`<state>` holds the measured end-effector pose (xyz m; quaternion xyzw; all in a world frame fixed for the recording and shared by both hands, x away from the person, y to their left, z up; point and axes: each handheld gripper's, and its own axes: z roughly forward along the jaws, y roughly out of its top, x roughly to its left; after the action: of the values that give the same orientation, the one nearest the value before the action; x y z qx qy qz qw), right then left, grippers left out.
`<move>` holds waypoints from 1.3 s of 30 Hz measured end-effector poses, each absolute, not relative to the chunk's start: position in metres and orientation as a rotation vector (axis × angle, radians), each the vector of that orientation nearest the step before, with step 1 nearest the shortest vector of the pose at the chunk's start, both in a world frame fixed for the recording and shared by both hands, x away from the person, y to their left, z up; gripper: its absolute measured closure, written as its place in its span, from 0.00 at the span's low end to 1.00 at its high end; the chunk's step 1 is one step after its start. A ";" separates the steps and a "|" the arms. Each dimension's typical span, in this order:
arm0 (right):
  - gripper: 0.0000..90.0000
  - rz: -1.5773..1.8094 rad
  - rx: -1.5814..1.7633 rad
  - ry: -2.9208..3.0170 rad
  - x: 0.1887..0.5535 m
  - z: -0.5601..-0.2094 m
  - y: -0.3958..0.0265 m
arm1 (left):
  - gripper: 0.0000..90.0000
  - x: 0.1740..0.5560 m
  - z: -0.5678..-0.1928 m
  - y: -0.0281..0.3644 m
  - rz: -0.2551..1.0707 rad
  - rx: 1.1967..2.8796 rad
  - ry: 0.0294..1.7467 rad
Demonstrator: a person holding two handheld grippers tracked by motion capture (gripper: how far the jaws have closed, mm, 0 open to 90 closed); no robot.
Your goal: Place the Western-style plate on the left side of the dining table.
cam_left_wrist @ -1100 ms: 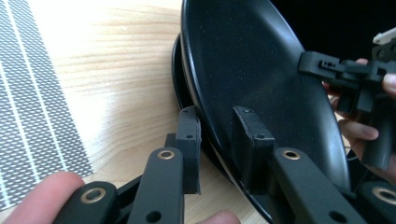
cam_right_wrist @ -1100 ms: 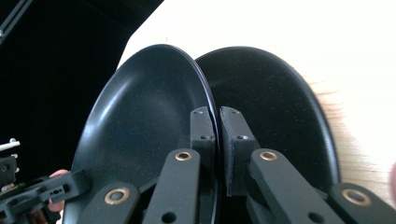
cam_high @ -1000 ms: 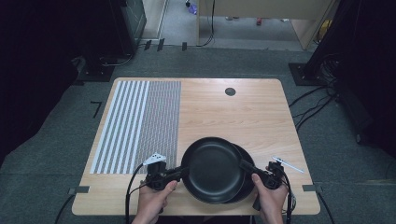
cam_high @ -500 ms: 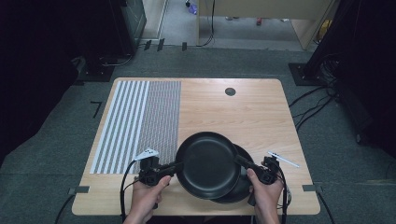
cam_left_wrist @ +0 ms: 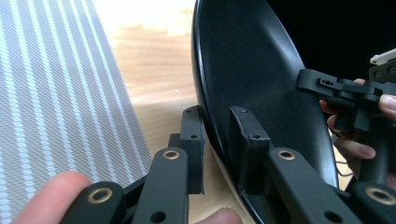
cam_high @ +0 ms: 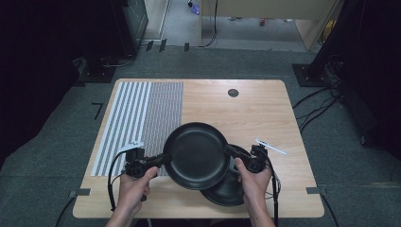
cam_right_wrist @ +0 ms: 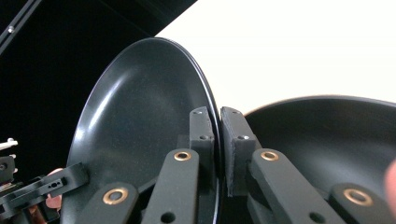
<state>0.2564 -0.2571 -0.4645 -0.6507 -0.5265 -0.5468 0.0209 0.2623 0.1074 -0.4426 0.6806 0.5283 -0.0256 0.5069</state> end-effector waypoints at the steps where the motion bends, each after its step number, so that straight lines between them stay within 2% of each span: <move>1: 0.94 -1.693 -2.013 -1.633 0.260 -0.463 -0.253 | 0.85 0.265 -0.441 0.112 -0.059 1.631 1.281; 18: 0.94 -1.630 -1.927 -1.734 0.321 -0.451 -0.186 | 0.86 0.285 -0.440 0.173 -0.021 1.538 1.382; 39: 0.93 -1.496 -1.882 -1.782 0.379 -0.474 -0.129 | 0.85 0.309 -0.465 0.218 0.009 1.457 1.525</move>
<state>0.3792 -0.1289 -0.4743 -0.6271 -0.5939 -0.4986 0.0743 0.3094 0.2182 -0.4649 0.6009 0.6287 0.0036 0.4936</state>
